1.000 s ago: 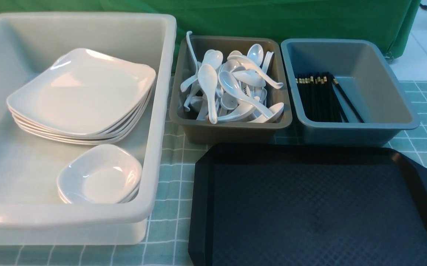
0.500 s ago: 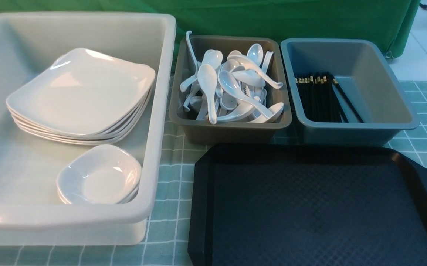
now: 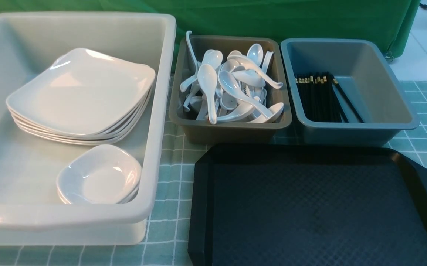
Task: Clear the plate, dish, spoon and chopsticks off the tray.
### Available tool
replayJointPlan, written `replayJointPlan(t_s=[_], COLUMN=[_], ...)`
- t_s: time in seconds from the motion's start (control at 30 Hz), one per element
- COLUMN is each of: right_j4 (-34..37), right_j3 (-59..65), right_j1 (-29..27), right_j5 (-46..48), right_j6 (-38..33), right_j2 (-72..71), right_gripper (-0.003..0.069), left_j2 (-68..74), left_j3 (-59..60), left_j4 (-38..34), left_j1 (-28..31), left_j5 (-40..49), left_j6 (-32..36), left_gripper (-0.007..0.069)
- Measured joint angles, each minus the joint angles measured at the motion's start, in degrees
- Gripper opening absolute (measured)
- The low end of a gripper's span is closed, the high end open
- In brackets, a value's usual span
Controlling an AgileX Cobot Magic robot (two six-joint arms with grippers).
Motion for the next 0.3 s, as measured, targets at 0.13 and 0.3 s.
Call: replayJointPlan(t_s=[0.13,0.3], right_j4=[0.0,0.0], right_j3=[0.0,0.0], right_j1=[0.0,0.0], right_j5=[0.0,0.0], right_j6=[0.0,0.0], right_j2=[0.0,0.0], right_gripper=[0.0191,0.0204], left_j2=[0.0,0.0], left_j3=[0.0,0.0], left_j4=[-0.05,-0.05], left_j1=[0.0,0.0], left_j5=[0.0,0.0], left_j6=[-0.06,0.05], left_gripper=[0.0015,0.0015])
